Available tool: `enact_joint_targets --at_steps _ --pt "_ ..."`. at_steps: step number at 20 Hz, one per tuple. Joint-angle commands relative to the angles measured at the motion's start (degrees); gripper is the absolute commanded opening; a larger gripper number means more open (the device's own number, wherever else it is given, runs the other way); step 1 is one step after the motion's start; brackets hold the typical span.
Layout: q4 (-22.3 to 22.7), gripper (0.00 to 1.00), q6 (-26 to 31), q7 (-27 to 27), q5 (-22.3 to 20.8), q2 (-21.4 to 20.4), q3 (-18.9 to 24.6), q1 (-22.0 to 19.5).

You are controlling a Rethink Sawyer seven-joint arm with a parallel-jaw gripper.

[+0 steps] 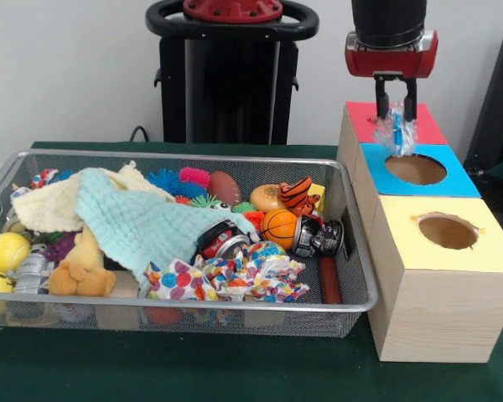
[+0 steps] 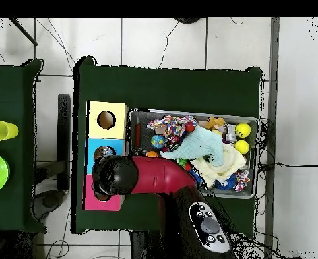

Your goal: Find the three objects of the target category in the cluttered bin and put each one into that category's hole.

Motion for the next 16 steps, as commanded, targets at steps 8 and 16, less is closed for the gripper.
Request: enact_joint_targets --at_steps 8,16 --pt "-6.56 0.0 -1.7 3.78 -0.35 3.33 -0.22 0.22" --pt "-7.05 0.0 -2.02 3.63 -1.31 4.11 -0.79 0.33"
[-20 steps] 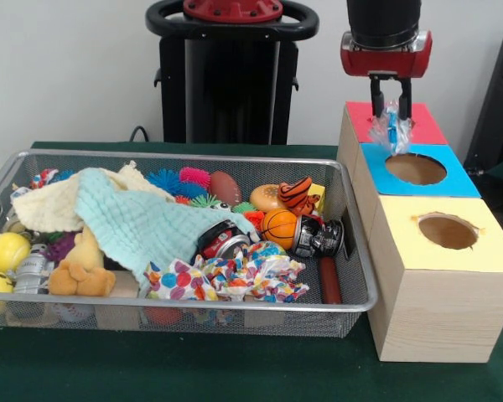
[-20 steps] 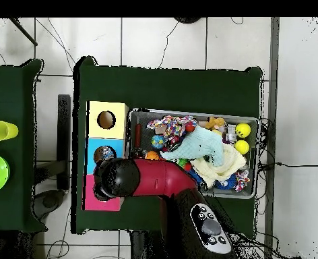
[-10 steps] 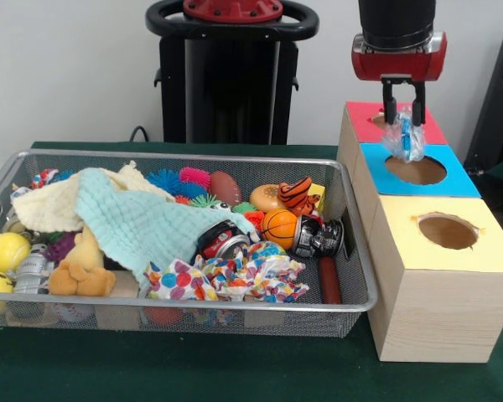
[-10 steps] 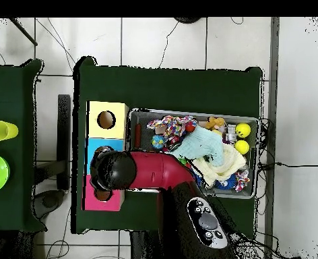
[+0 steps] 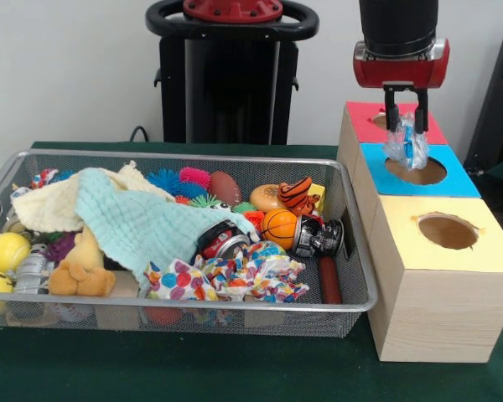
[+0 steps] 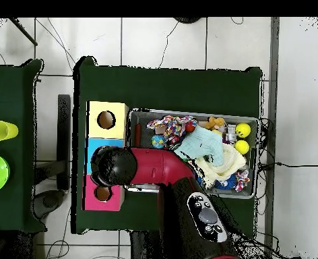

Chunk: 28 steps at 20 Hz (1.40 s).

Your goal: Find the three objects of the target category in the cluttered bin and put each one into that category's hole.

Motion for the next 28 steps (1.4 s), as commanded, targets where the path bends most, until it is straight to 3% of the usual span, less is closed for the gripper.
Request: enact_joint_targets --at_steps 1,20,21,28 --pt "-3.3 0.0 -1.87 3.62 -1.16 2.02 -0.78 -0.19" --pt "-4.99 0.0 -1.04 4.0 -2.73 1.78 -3.74 1.96" --pt "-4.74 1.0 -1.22 3.84 -2.46 1.72 -3.71 1.92" --pt "-4.38 1.0 -1.63 3.7 -2.09 1.73 -3.49 1.73"
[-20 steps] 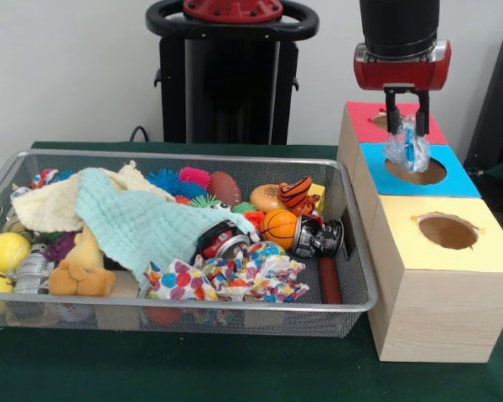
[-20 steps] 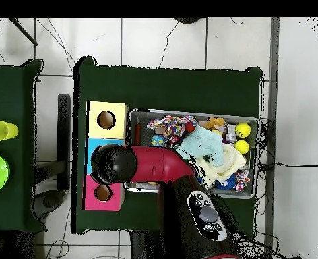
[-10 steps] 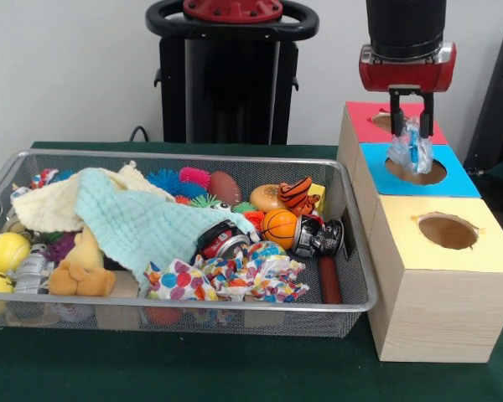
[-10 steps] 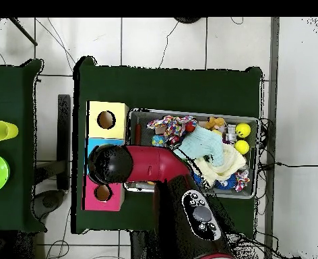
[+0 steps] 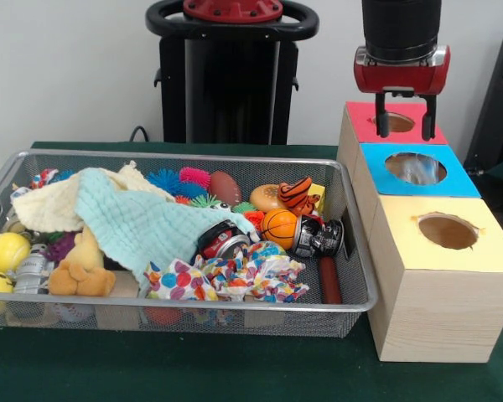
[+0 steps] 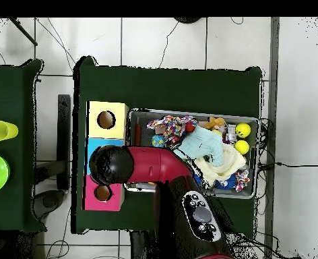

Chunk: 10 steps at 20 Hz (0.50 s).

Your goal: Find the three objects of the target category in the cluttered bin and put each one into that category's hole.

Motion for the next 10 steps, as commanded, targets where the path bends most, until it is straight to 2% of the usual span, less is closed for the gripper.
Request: enact_joint_targets --at_steps 1,10 --pt "-2.68 1.0 -1.58 3.7 -1.32 1.03 -0.93 -0.57" --pt "-3.16 1.0 -1.59 3.53 -1.4 1.09 -1.18 -0.61"
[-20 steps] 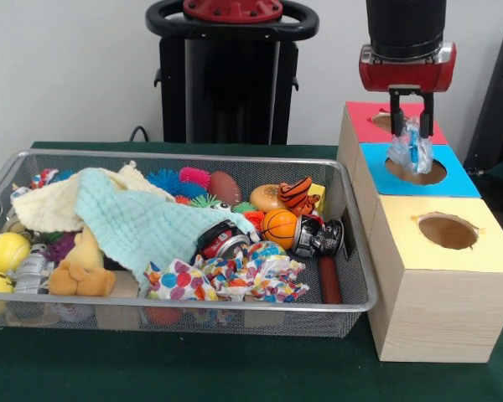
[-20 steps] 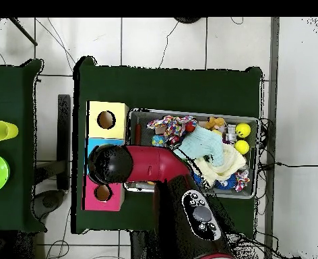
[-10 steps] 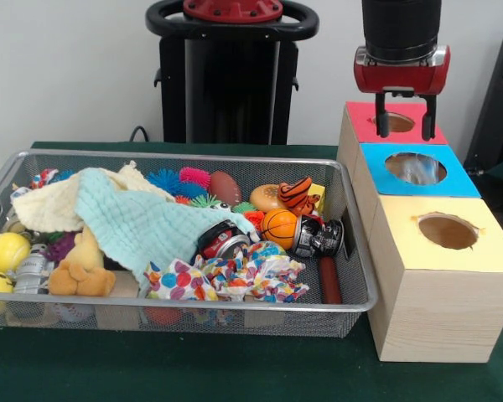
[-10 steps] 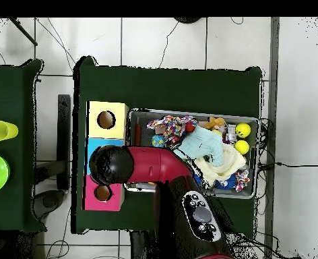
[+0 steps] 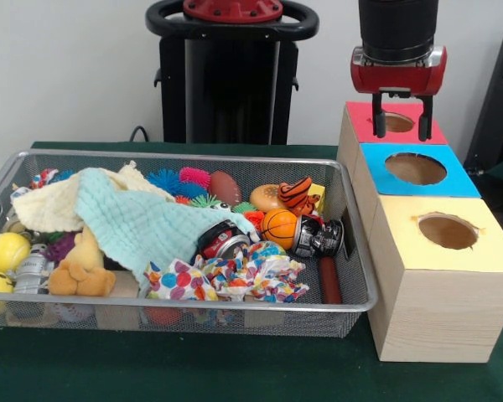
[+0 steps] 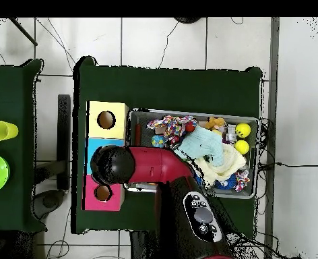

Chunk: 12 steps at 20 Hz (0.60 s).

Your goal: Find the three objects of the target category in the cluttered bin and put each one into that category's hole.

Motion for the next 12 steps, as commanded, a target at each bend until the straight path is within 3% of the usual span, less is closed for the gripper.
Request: enact_joint_targets --at_steps 1,6,9,12 --pt "-2.59 1.0 -1.61 4.15 -0.59 0.77 -0.64 -0.67" --pt "-3.96 1.0 -0.17 3.32 -0.16 1.45 -0.19 -1.37" --pt "-6.47 1.0 3.75 1.9 -2.09 1.88 -2.05 -1.82" --pt "-6.4 1.0 3.59 -0.19 -3.39 2.03 -2.57 -3.55"
